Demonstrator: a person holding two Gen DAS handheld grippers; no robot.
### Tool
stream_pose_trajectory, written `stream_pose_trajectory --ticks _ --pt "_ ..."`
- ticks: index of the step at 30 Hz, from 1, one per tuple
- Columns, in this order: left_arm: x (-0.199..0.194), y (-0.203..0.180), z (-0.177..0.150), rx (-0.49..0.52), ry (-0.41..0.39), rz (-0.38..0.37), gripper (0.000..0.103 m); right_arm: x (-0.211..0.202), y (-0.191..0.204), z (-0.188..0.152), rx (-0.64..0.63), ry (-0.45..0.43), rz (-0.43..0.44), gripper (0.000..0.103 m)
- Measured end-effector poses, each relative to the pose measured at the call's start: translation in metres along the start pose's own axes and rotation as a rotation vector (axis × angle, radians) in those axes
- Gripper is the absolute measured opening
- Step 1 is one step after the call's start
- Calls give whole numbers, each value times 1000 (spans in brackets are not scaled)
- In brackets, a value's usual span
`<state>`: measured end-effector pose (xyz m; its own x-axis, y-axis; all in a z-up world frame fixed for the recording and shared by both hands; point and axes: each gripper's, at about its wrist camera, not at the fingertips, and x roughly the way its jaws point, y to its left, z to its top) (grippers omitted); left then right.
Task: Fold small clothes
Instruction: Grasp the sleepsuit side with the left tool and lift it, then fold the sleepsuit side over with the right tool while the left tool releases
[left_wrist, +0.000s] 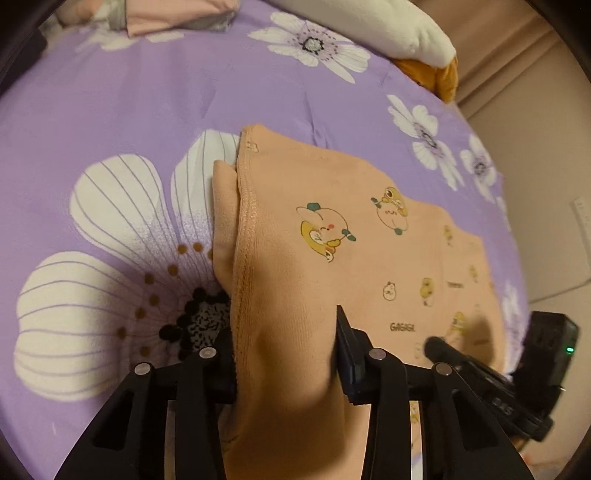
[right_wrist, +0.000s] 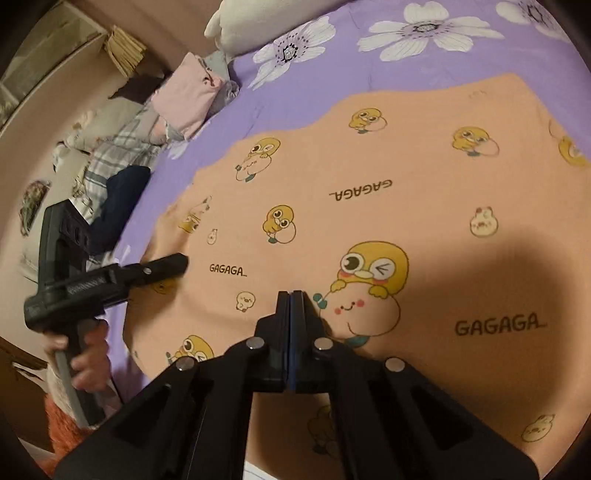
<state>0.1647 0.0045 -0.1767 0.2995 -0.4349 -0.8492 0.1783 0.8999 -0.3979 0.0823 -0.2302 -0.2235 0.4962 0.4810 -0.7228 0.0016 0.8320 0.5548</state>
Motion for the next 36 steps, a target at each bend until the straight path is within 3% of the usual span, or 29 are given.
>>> stream_pose_trajectory --ticks 4,7,10,15,19,24,26,29,30,31,33,36 --pt "0 -3 0 -3 -16 18 38 -2 11 -6 -50 -23 -44 0" --pt "-4 12 4 -127 4 -86 38 -6 19 -9 -95 -40 -81 0" --pt "-5 10 12 -193 39 -166 36 -10 2 -2 -6 -21 -17 0" --pt "-14 -44 24 -126 27 -194 35 -18 -31 4 198 11 144 2" --pt "-12 -120 27 25 81 -275 35 -18 -32 5 235 33 186 6" --pt "-16 -159 25 74 149 -344 35 -20 -38 5 291 46 291 24" --pt "-25 -154 21 89 122 -328 41 -21 -45 4 351 52 345 35" --pt "-38 -130 12 69 29 -194 66 -21 -44 7 381 62 409 51" --pt "-41 -121 9 58 -1 -154 69 -22 -41 8 384 63 415 55" --pt "-44 -108 3 42 -44 -107 69 -23 -37 10 380 62 419 61" --pt "-45 -89 -4 9 -86 -76 69 -20 -25 14 358 79 428 63" --pt "-38 -59 -10 -83 -80 -99 69 -8 -8 25 325 104 449 63"
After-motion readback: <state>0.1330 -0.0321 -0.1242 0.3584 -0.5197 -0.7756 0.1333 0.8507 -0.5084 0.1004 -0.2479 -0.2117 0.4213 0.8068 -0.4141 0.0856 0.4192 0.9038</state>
